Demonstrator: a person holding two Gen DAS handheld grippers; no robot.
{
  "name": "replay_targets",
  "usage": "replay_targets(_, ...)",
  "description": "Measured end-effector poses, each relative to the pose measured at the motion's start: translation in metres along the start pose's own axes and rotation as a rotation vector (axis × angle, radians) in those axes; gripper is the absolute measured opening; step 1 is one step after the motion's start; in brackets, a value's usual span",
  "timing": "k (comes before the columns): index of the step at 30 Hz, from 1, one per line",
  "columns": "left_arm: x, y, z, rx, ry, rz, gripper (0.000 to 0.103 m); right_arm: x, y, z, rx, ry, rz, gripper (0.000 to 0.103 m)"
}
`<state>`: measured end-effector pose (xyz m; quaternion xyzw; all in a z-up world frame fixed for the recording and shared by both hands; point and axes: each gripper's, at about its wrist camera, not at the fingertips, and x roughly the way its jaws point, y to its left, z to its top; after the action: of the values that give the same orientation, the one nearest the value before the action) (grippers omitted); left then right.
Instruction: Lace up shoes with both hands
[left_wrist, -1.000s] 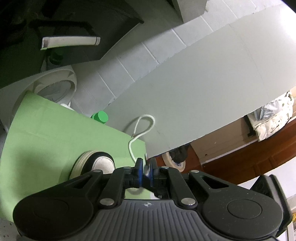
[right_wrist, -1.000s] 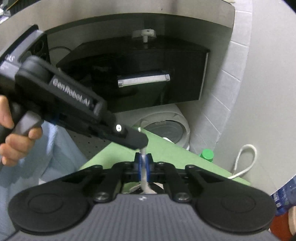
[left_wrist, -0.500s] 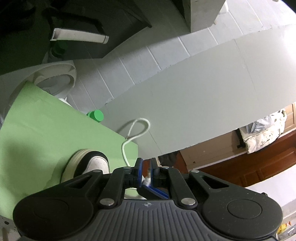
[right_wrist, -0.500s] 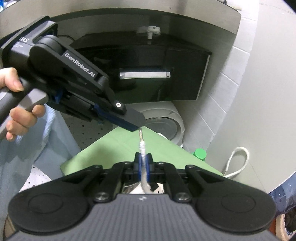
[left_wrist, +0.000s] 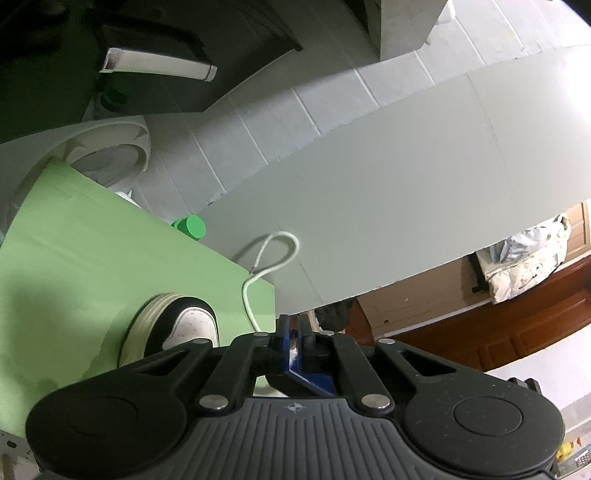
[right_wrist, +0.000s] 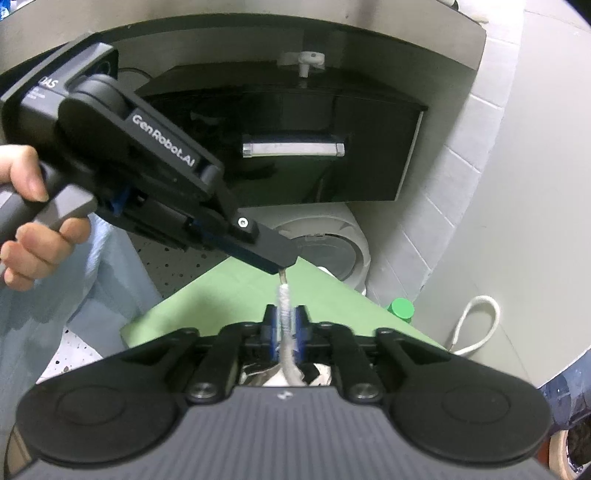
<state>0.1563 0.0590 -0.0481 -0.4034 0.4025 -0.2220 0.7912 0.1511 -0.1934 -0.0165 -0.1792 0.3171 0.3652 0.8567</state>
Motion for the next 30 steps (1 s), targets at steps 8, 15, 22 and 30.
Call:
replay_targets(8,0.001,-0.003,-0.001,0.034,-0.004,0.021,0.003,-0.001,0.002,0.005,0.018,-0.03,-0.008,0.036)
replay_targets(15,0.001,-0.005,-0.003,0.056,-0.006,0.034,0.003,0.004,0.004,0.006,0.016,-0.022,-0.029,0.025)
replay_targets(22,0.001,-0.005,-0.002,0.054,-0.016,0.038,0.003,0.007,0.004,0.005,0.037,-0.019,-0.03,0.012)
replay_targets(30,-0.004,0.0,0.001,0.034,-0.037,0.051,0.003,-0.004,-0.007,0.0,0.18,-0.042,-0.013,0.101)
